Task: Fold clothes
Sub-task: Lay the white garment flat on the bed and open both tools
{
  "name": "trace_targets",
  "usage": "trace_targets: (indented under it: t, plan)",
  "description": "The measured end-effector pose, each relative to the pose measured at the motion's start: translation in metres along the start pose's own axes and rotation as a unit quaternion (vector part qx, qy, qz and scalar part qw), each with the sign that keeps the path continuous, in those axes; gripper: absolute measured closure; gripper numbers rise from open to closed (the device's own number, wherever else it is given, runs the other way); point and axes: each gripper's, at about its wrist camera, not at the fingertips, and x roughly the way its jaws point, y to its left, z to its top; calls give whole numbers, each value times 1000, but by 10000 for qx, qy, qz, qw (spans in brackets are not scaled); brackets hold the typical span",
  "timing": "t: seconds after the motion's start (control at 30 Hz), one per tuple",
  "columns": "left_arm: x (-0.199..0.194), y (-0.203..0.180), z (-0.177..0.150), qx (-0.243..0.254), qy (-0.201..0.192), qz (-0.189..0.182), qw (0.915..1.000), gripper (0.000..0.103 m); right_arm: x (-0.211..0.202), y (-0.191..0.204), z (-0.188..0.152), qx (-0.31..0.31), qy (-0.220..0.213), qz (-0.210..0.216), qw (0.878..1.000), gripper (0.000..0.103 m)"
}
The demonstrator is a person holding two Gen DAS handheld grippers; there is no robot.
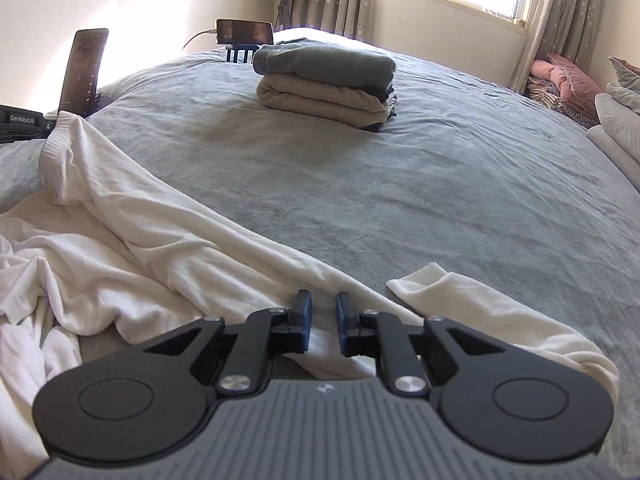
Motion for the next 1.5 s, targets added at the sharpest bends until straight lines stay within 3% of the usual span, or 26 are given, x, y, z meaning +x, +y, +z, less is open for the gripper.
trace_targets:
  t: [0.3,0.37,0.47,0.5,0.57,0.63,0.67,0.87,0.93,1.0,1.07,1.27,1.5]
  plan:
    - [34,1,13,-168,348,-173,9991,101,16,-18,23,444,-333,-603,9966,103]
    - [42,0,16,-169,422,-223,9987,101,18,-25,25,608,-326,-505,9963,103]
    - [51,2,18,-331,527,-331,9975,101,12,-27,29,729,-268,-1,9970,103]
    - [52,3,17,-407,555,-368,9969,101,8,-25,31,729,-267,215,9967,90]
    - [54,4,13,-328,605,-337,9971,101,1,-21,33,640,-272,424,9967,83]
    - [55,7,9,-267,625,-316,9972,101,-3,-17,32,487,-310,405,9975,64]
    - [54,9,8,-299,630,-346,9970,101,-3,-15,31,418,-311,380,9979,63]
    - [50,3,5,-124,555,-288,9980,101,7,-7,24,57,-173,228,9996,65]
    - [49,-1,4,30,508,-231,9984,101,12,-5,21,-61,-119,177,9998,90]
    - [48,-4,5,133,468,-201,9986,101,16,-2,18,-178,-64,127,9997,100]
    - [48,-4,6,162,451,-173,9987,101,20,1,16,-290,-18,68,9996,101]
    - [46,-6,11,122,368,-174,9991,101,21,-2,22,-248,-464,-642,9966,102]
    - [35,-15,18,292,-159,-137,9994,101,23,-4,30,-197,-980,-1464,9842,103]
